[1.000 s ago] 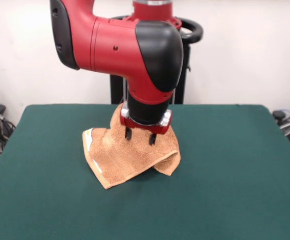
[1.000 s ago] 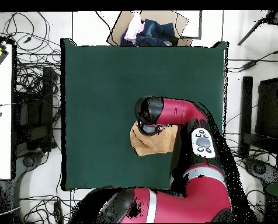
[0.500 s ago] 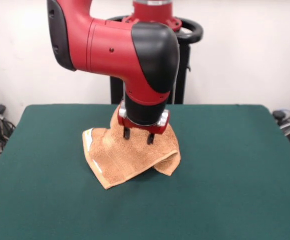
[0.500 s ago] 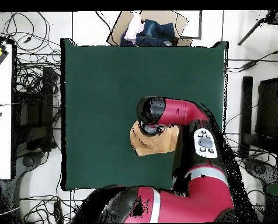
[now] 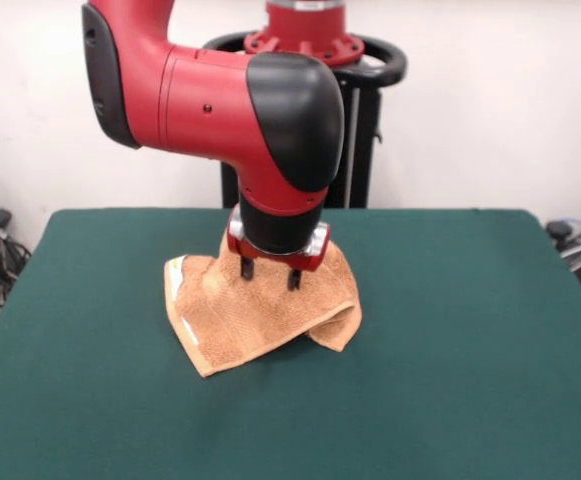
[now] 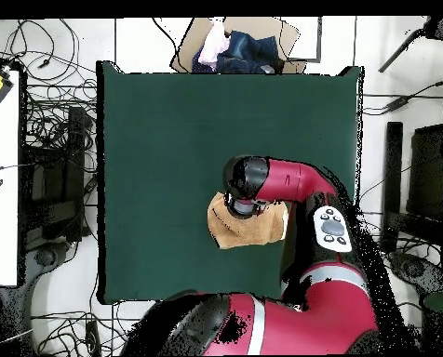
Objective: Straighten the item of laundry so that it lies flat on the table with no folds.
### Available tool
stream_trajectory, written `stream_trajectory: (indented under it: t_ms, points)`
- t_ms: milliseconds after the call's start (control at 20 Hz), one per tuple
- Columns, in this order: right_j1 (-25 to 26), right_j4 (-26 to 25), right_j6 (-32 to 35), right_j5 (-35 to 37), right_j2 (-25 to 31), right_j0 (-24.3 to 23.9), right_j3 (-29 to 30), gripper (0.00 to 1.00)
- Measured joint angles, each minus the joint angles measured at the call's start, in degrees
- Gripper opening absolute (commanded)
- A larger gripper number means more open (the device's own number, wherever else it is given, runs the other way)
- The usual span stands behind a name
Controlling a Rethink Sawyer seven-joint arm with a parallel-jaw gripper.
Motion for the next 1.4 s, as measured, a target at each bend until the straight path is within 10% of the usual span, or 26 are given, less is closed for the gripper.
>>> stream_trajectory:
  t_ms: [700,750,1400]
  points:
    - [0.0,0.0,0.0,0.0,0.0,0.0,0.0,1.0]
    - [0.0,0.0,0.0,0.0,0.0,0.0,0.0,0.0]
    - [0.0,0.0,0.0,0.0,0.0,0.0,0.0,0.0]
